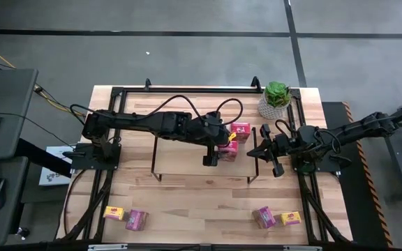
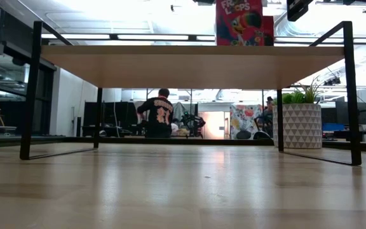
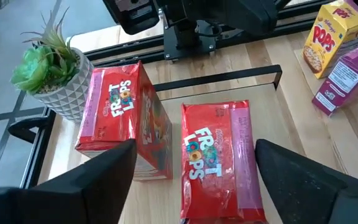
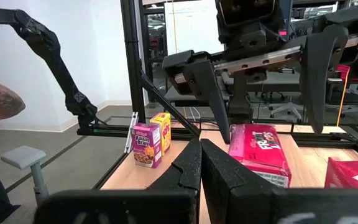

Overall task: Stack cereal on shelf
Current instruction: Put the red cereal box on the shelf aligned with the red cereal box

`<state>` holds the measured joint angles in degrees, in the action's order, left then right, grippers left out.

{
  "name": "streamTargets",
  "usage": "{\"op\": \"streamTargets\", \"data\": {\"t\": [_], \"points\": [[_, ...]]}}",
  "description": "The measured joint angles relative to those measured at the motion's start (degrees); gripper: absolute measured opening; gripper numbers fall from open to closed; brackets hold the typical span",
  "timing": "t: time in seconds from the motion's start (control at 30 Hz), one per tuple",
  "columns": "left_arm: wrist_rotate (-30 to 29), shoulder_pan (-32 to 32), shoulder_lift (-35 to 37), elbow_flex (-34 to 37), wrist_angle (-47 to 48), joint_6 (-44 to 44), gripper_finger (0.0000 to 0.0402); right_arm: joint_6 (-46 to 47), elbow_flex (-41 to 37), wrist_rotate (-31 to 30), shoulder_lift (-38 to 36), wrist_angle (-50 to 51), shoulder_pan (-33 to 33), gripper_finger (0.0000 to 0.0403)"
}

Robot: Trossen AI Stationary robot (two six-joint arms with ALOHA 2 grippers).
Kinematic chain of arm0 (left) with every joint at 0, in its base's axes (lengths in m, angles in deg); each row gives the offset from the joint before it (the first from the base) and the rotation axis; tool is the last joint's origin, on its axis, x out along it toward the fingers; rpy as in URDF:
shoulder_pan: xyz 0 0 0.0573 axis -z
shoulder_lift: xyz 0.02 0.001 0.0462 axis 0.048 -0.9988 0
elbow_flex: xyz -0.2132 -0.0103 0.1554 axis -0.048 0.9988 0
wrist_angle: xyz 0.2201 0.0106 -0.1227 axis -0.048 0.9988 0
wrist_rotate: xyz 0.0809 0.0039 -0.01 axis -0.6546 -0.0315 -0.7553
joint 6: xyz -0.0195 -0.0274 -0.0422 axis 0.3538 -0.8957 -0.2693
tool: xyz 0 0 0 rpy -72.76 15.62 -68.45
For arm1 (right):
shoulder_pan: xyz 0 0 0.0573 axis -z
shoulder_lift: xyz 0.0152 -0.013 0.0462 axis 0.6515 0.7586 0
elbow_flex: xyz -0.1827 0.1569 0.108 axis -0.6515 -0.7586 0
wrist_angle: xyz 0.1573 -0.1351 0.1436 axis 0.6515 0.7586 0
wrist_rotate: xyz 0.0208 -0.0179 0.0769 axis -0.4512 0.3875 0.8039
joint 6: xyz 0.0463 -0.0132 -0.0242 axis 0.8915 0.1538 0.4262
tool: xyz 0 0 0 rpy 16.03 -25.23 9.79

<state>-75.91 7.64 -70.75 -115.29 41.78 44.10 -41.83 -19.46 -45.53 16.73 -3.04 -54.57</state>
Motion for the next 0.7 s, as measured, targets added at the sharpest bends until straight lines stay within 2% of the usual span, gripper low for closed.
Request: {"op": "streamTargets", "data": {"t": [0.2,0.4,0.57,0.7], "points": [[0.87,0.52,-0.02,-4.05,0.89,-0.90,0.0341,-0.02,0.00,0.00,0.00,0.46,0.00,0.0000],[1.02,2.23,0.20,-10.35,7.98,-3.53,0.0342,0.00,0.00,0.00,0.00,0.93,-0.02,0.0000],[1.06,4.88,0.00,-10.43,15.30,-4.68,0.0342,0.00,0.00,0.00,0.00,1.62,-0.02,0.0000],[0.77,7.08,0.16,-6.90,16.00,-3.83,0.0342,0.00,0.00,0.00,0.00,1.64,0.00,0.0000]]}}
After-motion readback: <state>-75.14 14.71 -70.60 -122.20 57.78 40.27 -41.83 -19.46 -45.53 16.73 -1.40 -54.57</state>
